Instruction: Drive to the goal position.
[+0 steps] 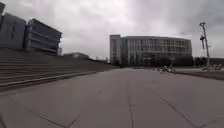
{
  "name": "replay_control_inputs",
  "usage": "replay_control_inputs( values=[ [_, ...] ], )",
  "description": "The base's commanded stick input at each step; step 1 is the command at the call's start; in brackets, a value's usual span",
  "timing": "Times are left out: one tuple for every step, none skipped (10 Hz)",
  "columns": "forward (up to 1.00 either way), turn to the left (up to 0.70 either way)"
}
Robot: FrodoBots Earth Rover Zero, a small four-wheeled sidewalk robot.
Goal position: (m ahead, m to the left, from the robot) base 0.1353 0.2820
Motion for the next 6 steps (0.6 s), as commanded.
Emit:
replay_control_inputs(
  values=[
    [1.0,0.04],
    [1.0,0.04],
    [1.0,0.04],
    [1.0,0.04],
    [1.0,0.04],
    [1.0,0.04]
  ],
)
